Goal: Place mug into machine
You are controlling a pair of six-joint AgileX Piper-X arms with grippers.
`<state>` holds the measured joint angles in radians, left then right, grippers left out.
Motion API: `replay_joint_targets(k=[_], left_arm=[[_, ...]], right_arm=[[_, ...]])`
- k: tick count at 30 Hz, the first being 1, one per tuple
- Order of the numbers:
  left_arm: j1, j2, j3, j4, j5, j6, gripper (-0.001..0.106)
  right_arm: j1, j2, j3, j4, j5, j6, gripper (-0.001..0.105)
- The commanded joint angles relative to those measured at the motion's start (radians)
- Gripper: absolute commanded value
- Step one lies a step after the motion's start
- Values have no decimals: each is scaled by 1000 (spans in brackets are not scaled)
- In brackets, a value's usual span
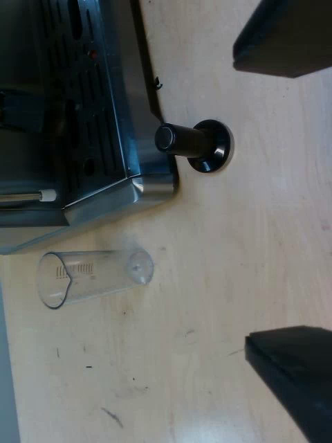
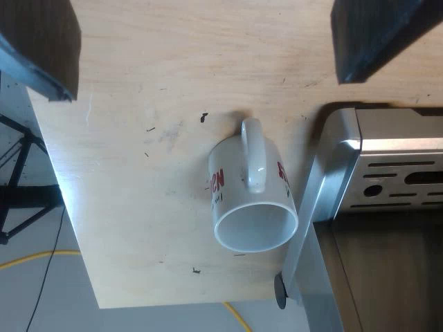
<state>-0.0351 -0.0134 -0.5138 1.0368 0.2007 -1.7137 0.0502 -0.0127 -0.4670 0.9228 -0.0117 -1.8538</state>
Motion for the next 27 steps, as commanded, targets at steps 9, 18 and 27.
replay_joint_targets(k=[9,18,27], left_arm=[[4,-133,-1,-29,17,-2,77],[1,33,-95,-54,79,-5,77],[-140,254,-181,-176,127,-10,77]], right_arm=[[-5,-35,-8,6,-82,-6,90],[-5,15,-113,47,-83,-33,90],[4,207,-255,47,-107,-74,90]])
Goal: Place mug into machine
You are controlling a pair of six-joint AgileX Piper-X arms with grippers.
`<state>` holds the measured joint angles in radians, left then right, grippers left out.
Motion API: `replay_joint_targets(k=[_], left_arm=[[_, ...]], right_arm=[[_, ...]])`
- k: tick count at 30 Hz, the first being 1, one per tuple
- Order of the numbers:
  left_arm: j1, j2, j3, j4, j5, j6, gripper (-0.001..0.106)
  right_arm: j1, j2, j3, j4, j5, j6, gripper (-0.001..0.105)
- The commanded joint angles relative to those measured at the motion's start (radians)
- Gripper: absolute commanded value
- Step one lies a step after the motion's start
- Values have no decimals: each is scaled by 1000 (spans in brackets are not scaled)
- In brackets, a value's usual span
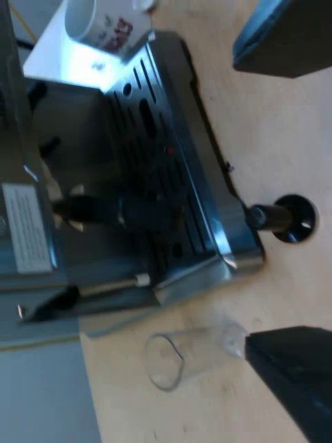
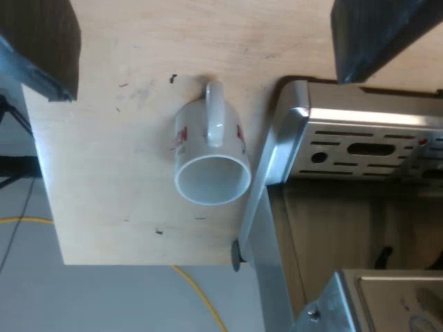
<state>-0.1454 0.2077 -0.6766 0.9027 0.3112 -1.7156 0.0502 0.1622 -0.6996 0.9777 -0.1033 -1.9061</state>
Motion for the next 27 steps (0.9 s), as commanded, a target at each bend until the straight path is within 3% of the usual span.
replay_joint_targets(k=[1,5,10,19,27], left_arm=[[-52,61,-25,-67,25,-8,77],[-126,159,-42,-135,39,-8,77],[-246,283,-59,-251,39,-8,77],[-436,478,-60,-444,37,-8,77],[-486,661,-60,-591,37,-8,77]], right_arm=[[13,62,-36,-8,-17,-22,90],[38,148,-69,-8,-35,-28,89],[83,258,-99,-10,-37,-28,78],[147,376,-99,-42,12,28,78],[153,468,-94,-92,62,58,78]])
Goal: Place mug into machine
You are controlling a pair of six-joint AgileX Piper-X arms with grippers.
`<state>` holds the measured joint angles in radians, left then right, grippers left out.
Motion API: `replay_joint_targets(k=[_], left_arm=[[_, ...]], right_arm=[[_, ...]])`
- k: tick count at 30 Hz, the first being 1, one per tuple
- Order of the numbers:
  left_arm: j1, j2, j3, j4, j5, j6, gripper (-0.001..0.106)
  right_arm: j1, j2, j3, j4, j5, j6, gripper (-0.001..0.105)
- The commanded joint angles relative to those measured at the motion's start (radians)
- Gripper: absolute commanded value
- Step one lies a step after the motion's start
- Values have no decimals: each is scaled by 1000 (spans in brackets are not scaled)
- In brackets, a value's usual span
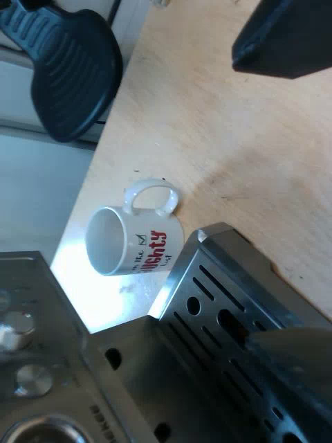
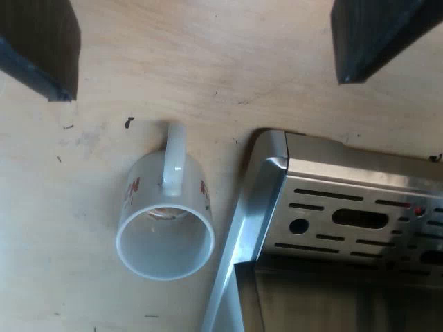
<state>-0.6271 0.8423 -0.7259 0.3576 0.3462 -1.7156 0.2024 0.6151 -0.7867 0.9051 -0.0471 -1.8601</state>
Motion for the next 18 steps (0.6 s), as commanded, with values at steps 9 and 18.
replay_joint_targets(k=[9,18], left_arm=[[-4,149,-11,-74,2,-8,77],[-4,171,-11,-82,2,-8,77]], right_arm=[[1,107,92,-161,26,49,78],[1,140,256,-359,28,94,78]])
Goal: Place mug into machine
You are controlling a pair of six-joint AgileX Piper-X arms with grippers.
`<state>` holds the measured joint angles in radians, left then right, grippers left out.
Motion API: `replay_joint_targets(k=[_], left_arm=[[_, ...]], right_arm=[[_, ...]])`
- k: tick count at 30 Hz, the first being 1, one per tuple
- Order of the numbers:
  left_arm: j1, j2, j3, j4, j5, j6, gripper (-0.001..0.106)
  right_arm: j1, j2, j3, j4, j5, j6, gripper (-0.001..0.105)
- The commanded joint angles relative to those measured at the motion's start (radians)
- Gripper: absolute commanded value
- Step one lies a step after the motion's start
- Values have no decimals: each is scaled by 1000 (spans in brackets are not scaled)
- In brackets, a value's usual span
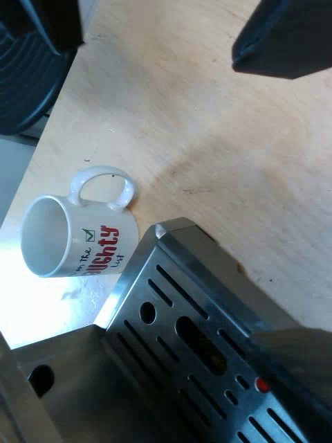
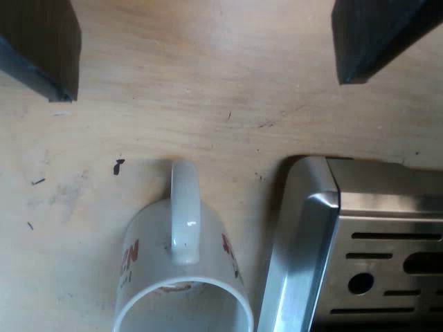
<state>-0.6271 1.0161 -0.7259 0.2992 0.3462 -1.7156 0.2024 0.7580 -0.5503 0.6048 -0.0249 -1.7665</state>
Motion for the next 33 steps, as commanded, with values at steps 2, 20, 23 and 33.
replay_joint_targets(k=[2,20,23,33], left_arm=[[-4,-2,-11,-23,2,-8,77],[-4,-2,-11,-31,2,-8,77],[-4,-2,-11,-41,2,-8,77],[-4,-2,-11,-71,2,-8,77]], right_arm=[[1,-3,57,-114,6,1,78],[1,-3,434,-781,25,-2,78],[1,-3,459,-813,61,-2,78],[1,23,463,-875,112,-2,78]])
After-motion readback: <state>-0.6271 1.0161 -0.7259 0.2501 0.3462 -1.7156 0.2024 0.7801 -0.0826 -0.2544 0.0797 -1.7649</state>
